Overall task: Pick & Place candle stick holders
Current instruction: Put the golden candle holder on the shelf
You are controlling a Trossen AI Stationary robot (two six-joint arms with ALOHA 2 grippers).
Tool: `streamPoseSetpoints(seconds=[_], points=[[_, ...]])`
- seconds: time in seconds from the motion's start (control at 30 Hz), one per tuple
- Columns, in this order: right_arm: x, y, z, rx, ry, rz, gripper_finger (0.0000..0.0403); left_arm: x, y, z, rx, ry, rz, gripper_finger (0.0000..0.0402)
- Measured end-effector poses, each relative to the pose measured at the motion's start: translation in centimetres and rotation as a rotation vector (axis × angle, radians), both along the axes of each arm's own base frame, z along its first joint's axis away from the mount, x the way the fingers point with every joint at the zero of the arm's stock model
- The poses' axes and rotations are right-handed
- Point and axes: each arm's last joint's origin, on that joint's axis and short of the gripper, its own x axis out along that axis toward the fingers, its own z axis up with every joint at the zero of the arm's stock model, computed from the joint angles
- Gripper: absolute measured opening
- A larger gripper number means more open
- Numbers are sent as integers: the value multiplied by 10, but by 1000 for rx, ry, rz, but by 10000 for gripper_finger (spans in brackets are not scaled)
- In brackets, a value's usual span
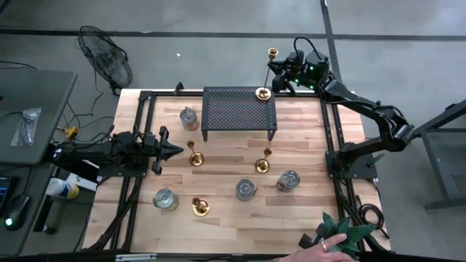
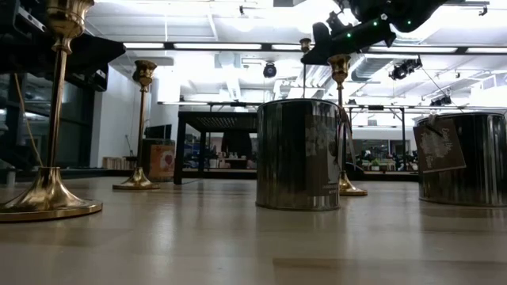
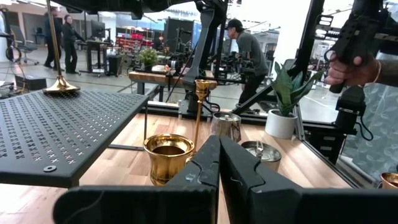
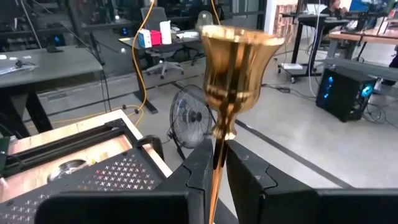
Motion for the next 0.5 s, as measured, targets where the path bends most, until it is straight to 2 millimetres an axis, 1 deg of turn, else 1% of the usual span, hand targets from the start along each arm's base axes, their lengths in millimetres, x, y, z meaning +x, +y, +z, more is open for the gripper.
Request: streamPoseSetpoints(seconds=[0.5], points=[[3, 3, 2, -12, -11, 20, 36, 0, 0, 0, 0, 0, 0, 1]])
